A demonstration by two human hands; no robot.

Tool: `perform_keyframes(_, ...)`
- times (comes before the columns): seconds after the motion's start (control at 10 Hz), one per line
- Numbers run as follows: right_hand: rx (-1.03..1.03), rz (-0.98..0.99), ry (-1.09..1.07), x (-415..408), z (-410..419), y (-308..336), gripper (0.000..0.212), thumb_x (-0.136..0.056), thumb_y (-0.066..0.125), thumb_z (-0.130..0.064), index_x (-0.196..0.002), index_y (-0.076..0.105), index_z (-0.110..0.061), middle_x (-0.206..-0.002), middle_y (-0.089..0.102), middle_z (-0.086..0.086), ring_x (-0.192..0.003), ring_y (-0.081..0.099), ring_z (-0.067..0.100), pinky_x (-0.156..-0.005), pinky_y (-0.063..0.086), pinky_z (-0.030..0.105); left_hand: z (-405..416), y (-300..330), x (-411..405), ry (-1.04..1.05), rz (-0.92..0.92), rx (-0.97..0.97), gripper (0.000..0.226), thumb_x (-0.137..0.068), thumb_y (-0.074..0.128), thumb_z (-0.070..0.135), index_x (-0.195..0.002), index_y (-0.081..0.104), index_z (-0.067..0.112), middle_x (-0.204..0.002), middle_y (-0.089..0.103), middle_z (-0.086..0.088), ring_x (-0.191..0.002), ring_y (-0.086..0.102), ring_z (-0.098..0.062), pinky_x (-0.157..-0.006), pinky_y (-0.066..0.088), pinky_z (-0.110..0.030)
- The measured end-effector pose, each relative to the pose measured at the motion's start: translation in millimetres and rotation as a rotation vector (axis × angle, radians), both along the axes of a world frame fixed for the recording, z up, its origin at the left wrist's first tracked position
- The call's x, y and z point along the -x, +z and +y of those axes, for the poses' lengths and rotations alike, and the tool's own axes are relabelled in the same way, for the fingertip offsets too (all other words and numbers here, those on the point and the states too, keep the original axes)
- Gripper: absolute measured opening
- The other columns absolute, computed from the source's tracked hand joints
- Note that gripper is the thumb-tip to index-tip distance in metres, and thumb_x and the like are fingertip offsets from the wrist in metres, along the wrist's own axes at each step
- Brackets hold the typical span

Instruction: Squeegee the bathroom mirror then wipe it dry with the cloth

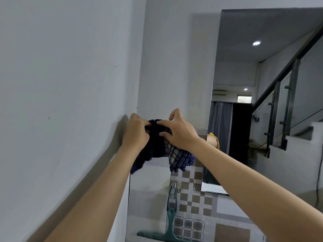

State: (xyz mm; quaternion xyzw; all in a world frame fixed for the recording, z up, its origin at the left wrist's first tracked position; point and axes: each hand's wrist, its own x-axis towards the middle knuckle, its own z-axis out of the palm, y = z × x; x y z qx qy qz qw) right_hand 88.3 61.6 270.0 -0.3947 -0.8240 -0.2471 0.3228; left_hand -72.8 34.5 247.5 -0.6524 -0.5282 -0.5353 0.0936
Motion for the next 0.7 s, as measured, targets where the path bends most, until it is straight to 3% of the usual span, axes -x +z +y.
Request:
perform_keyframes(0.2,0.104,0.121,0.026,-1.9,25.4,-21.8,0.038,-0.093,0.058,-0.035,-0.130,0.056,-0.026,-0.103,0.033,0.001,-0.075,0.044,0.019,-0.060,0.041,0.030,28.2,-22.8,-0.8,-0.058,-0.070,0.004,0.038,-0.082,0.050,-0.010,-0.110,0.067,0.009,-0.108,0.051,-0.009,-0.090,0.047,-0.012,-0.080,0.039,-0.018)
perform_keyframes(0.3,0.160,0.262,0.094,2.2,27.3,-38.0,0.035,-0.095,0.055,-0.030,-0.130,0.057,-0.026,-0.099,0.041,0.000,-0.079,0.052,0.022,-0.066,0.050,0.036,31.2,-38.9,-6.2,-0.087,-0.181,-0.043,0.035,-0.082,0.054,-0.007,-0.110,0.068,0.010,-0.100,0.052,-0.005,-0.086,0.052,-0.015,-0.082,0.044,-0.022)
perform_keyframes(0.4,0.144,0.367,0.094,6.7,25.6,-50.9,0.030,-0.095,0.053,-0.028,-0.124,0.061,-0.023,-0.097,0.054,0.004,-0.091,0.052,0.026,-0.074,0.049,0.039,29.8,-46.8,-8.5,-0.107,-0.278,-0.059,0.030,-0.082,0.057,-0.004,-0.105,0.069,0.011,-0.098,0.054,-0.005,-0.083,0.053,-0.014,-0.077,0.039,-0.013)
perform_keyframes(0.5,0.128,0.431,0.057,8.8,21.1,-62.1,0.028,-0.095,0.052,-0.026,-0.121,0.062,-0.020,-0.103,0.065,0.005,-0.100,0.050,0.027,-0.081,0.046,0.042,28.4,-54.4,-6.7,-0.109,-0.287,-0.041,0.028,-0.084,0.057,0.000,-0.106,0.070,0.012,-0.102,0.063,-0.007,-0.090,0.058,-0.016,-0.082,0.041,-0.018)
perform_keyframes(0.6,0.166,0.441,0.034,9.3,7.2,-72.7,0.031,-0.096,0.051,-0.027,-0.123,0.060,-0.017,-0.112,0.062,0.007,-0.106,0.048,0.029,-0.085,0.046,0.042,23.1,-64.3,-1.4,-0.169,-0.340,0.059,0.025,-0.089,0.054,0.009,-0.109,0.068,0.014,-0.105,0.069,-0.006,-0.098,0.062,-0.019,-0.086,0.048,-0.029)
perform_keyframes(0.7,0.165,0.500,-0.017,0.1,-5.7,-79.8,0.038,-0.096,0.052,-0.032,-0.131,0.056,-0.017,-0.128,0.049,0.009,-0.119,0.039,0.028,-0.095,0.043,0.043,5.6,-84.2,-5.2,-0.139,-0.410,0.081,0.026,-0.092,0.051,0.022,-0.114,0.064,0.018,-0.113,0.063,-0.005,-0.102,0.056,-0.015,-0.093,0.047,-0.035)
